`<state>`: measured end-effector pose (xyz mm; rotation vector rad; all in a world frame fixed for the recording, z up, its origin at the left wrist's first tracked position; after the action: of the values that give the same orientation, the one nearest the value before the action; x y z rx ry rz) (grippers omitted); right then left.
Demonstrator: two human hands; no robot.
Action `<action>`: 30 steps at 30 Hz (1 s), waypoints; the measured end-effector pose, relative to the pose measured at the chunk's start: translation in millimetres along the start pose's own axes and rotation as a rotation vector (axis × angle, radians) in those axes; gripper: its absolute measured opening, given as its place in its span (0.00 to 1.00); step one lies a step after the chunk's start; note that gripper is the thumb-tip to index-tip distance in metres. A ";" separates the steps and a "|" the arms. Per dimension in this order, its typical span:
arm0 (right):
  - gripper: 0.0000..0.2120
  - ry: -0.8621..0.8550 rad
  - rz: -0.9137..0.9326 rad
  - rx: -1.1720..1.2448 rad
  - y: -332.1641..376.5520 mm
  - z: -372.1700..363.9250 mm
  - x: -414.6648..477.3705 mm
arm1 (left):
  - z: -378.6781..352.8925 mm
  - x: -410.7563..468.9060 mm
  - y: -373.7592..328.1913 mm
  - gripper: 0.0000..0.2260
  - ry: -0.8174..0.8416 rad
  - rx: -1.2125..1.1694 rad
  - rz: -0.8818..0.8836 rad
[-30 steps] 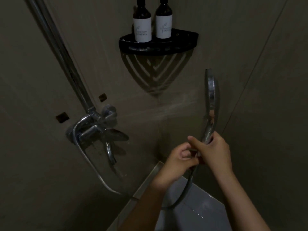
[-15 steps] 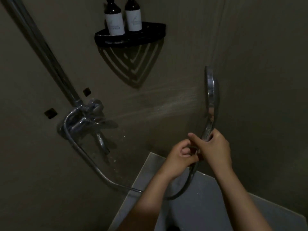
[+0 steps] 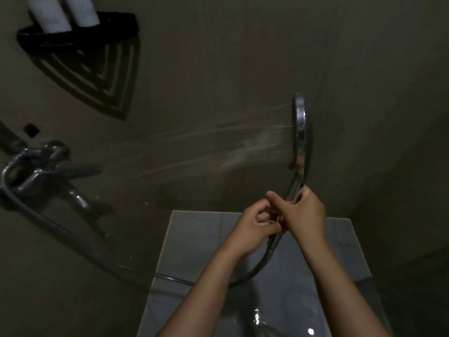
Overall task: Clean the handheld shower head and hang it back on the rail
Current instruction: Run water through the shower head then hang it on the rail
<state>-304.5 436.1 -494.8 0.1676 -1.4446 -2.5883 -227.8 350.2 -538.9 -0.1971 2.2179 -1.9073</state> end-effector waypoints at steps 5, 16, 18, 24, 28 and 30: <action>0.17 -0.113 -0.056 -0.018 -46.7 57.9 -6.3 | -69.1 5.4 15.7 0.14 0.147 -0.001 0.035; 0.16 -0.358 -0.229 -0.008 -163.2 193.8 -38.5 | -229.9 5.0 64.0 0.15 0.343 0.101 0.079; 0.18 -0.392 -0.272 -0.026 -184.9 212.4 -44.5 | -254.3 2.1 71.6 0.14 0.378 0.119 0.081; 0.20 -0.433 -0.368 -0.019 -231.0 255.0 -60.0 | -308.4 -4.1 94.5 0.13 0.429 0.150 0.120; 0.18 -0.453 -0.357 -0.019 -239.4 276.4 -63.1 | -329.5 -4.8 102.8 0.14 0.423 0.144 0.132; 0.17 -0.435 -0.356 -0.016 -239.8 280.3 -63.2 | -333.5 -4.7 105.2 0.13 0.406 0.142 0.134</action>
<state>-316.3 805.9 -551.5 -0.1698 -1.6569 -3.0666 -301.0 687.5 -595.5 0.3856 2.2439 -2.1701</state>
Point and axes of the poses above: each hand's wrist, its own x-axis towards the middle knuckle, its own z-axis out of the back of the hand, y = z × x, the point moved 10 cm from there along x, towards the middle knuckle, and after that the axes turned 4 degrees about -z, right-handed, at the moved point
